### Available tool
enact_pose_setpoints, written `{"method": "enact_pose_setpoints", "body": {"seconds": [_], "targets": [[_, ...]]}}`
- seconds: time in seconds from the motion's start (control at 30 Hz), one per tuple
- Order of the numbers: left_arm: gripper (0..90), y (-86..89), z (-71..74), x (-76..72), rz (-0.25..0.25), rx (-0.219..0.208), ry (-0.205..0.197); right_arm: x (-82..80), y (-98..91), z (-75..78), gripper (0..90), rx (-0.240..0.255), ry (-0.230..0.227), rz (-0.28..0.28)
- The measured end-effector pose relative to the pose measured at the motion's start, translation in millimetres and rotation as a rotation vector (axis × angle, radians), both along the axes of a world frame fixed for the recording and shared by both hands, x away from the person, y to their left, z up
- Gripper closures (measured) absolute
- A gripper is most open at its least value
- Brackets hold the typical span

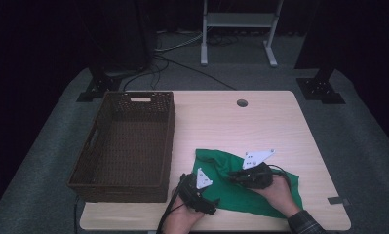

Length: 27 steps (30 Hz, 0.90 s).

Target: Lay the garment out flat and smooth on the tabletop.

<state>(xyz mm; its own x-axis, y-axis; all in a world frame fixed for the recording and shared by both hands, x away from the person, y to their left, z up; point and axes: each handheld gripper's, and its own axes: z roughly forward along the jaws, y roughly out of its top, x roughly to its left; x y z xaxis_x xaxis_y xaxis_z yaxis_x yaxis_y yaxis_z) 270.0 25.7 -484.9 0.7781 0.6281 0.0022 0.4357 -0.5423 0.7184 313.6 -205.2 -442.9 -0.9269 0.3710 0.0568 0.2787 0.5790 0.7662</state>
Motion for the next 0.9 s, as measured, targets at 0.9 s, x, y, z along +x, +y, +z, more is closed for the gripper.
{"method": "enact_pose_setpoints", "body": {"seconds": [0.9], "targets": [[0.0, 0.0, 0.0, 0.0, 0.0, 0.001, 0.001, 7.3, -5.8, 11.5, 81.2, 0.018, -0.008, -0.013]]}}
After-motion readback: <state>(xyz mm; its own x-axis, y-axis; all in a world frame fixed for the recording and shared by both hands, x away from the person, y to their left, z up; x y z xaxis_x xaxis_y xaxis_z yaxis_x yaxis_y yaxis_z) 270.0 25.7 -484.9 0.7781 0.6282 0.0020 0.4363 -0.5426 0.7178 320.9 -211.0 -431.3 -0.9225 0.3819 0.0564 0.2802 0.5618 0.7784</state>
